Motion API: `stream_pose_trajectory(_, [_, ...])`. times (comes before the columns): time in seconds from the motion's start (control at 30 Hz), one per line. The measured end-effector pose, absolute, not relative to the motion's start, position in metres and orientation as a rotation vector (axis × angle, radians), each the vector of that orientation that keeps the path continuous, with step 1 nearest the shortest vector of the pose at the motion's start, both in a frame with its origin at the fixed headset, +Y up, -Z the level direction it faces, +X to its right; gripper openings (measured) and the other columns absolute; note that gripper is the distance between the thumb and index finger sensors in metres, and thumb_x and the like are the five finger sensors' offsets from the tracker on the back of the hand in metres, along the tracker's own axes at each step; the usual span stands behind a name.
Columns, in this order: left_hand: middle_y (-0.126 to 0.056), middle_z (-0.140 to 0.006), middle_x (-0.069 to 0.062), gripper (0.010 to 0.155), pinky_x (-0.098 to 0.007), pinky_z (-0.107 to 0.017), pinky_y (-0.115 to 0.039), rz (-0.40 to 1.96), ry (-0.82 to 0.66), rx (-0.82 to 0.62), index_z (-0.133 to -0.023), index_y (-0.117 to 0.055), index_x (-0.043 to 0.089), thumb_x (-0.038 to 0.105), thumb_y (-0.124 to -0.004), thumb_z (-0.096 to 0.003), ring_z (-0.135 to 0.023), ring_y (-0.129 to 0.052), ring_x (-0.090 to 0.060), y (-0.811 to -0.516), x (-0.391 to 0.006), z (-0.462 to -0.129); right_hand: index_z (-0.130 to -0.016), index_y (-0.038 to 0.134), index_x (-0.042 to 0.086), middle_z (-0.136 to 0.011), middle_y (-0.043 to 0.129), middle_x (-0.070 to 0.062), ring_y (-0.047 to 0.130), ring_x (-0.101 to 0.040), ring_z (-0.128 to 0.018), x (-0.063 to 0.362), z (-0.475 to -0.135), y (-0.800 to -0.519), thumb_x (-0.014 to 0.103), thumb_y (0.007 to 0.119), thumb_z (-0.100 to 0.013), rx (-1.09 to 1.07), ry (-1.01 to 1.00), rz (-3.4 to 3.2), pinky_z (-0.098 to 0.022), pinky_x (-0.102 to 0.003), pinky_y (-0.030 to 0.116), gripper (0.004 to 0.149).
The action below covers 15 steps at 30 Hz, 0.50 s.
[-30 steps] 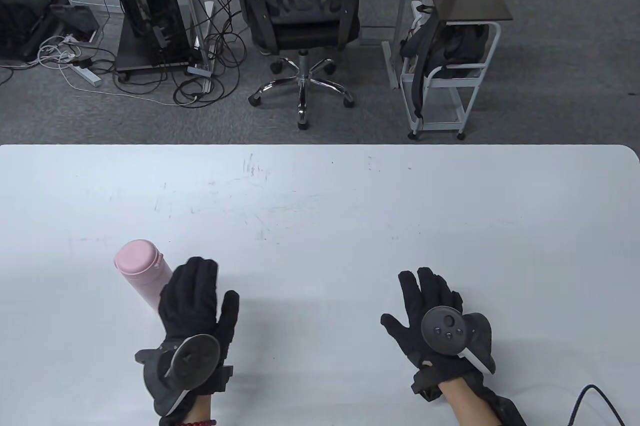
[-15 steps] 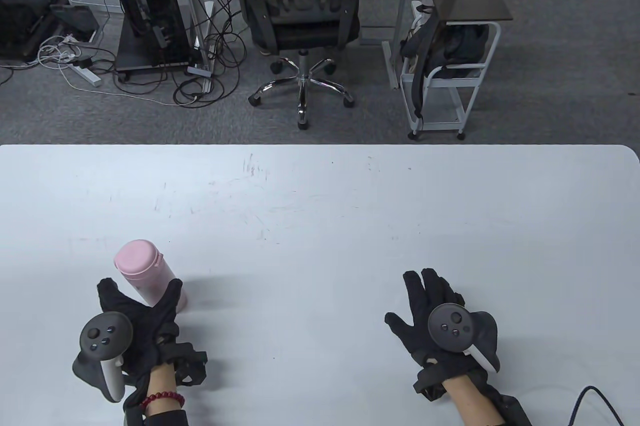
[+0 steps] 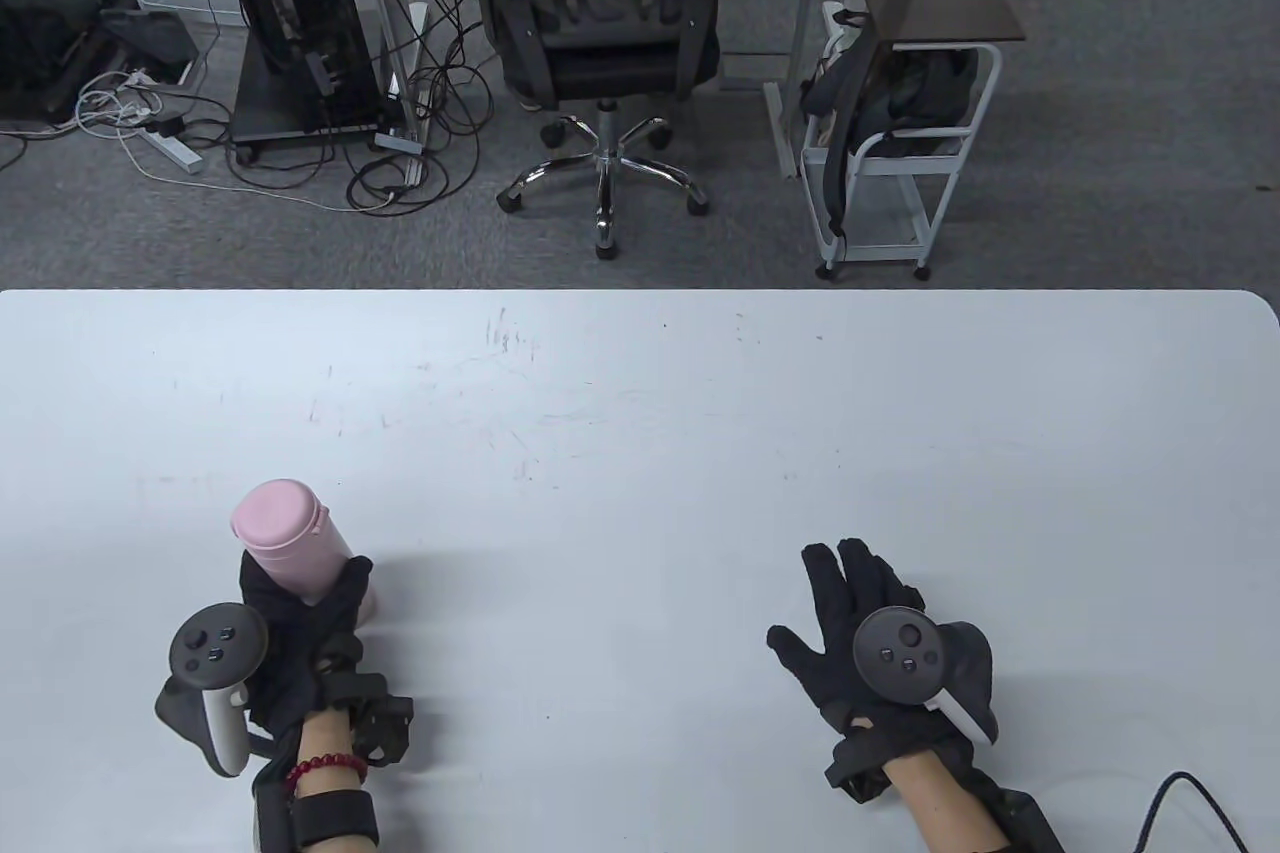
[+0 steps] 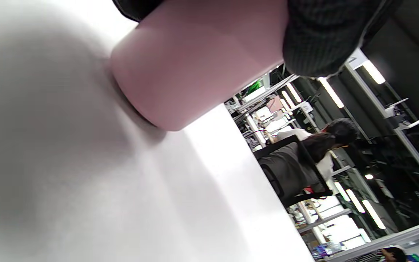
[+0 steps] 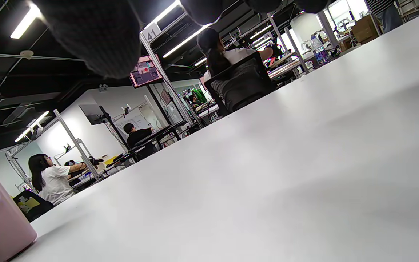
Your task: Open thermos by twisting cap
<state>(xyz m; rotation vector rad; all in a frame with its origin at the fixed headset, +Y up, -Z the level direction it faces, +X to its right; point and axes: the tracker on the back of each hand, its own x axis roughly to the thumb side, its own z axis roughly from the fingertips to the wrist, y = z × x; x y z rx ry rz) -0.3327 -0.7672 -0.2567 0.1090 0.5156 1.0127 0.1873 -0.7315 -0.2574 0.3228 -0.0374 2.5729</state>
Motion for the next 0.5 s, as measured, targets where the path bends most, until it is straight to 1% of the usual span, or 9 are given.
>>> stream_pose_trajectory(0.1, [-0.028,-0.121,0.004,0.096,-0.037,-0.091,-0.056,1.004,0.421,0.149,-0.108,-0.017,0.031,0.056,-0.086,-0.0444,-0.114,-0.046,-0.022,-0.754,-0.317,-0.259,-0.112,0.034,0.007,-0.111,0.025,-0.034,0.032,-0.063,-0.094,0.187,-0.257,-0.732,0.049,0.075,-0.052,0.327,-0.045,2.571,-0.059,-0.082,0.027,0.084])
stream_pose_trajectory(0.2, [-0.033,-0.120,0.001,0.096,-0.039,-0.087,-0.059,0.931,0.304,0.196,-0.108,-0.021,0.028,0.055,-0.086,-0.0431,-0.111,-0.050,-0.025,-0.736,-0.295,-0.261,-0.112,0.035,0.007,-0.111,0.028,-0.034,0.034,-0.063,-0.094,0.186,-0.257,-0.732,0.048,0.076,-0.052,0.334,-0.057,2.571,-0.059,-0.082,0.027,0.084])
stream_pose_trajectory(0.3, [-0.038,-0.118,-0.003,0.095,-0.043,-0.082,-0.063,0.902,0.159,0.245,-0.108,-0.027,0.025,0.052,-0.089,-0.0409,-0.108,-0.055,-0.030,-0.714,-0.264,-0.262,-0.112,0.036,0.007,-0.110,0.029,-0.034,0.037,-0.062,-0.094,0.181,-0.258,-0.732,0.043,0.080,-0.050,0.354,-0.060,2.586,-0.059,-0.082,0.029,0.084])
stream_pose_trajectory(0.33, [-0.040,-0.118,-0.005,0.095,-0.044,-0.081,-0.065,0.890,0.079,0.247,-0.108,-0.028,0.023,0.052,-0.089,-0.0405,-0.107,-0.056,-0.031,-0.706,-0.251,-0.261,-0.112,0.037,0.008,-0.111,0.029,-0.034,0.038,-0.062,-0.094,0.178,-0.257,-0.731,0.041,0.081,-0.050,0.379,-0.066,2.583,-0.059,-0.082,0.030,0.083])
stream_pose_trajectory(0.4, [-0.044,-0.116,-0.007,0.095,-0.045,-0.078,-0.068,0.883,-0.012,0.261,-0.108,-0.031,0.021,0.052,-0.089,-0.0389,-0.105,-0.060,-0.032,-0.696,-0.229,-0.259,-0.111,0.039,0.008,-0.109,0.033,-0.034,0.043,-0.061,-0.092,0.173,-0.255,-0.729,0.039,0.083,-0.049,0.412,-0.088,2.584,-0.059,-0.081,0.034,0.083])
stream_pose_trajectory(0.5, [-0.047,-0.116,-0.009,0.095,-0.046,-0.076,-0.070,0.900,-0.150,0.216,-0.108,-0.034,0.020,0.052,-0.090,-0.0380,-0.103,-0.063,-0.034,-0.689,-0.194,-0.256,-0.110,0.045,0.006,-0.106,0.039,-0.035,0.053,-0.058,-0.088,0.164,-0.253,-0.715,0.035,0.085,-0.048,0.500,-0.168,2.542,-0.060,-0.078,0.042,0.079])
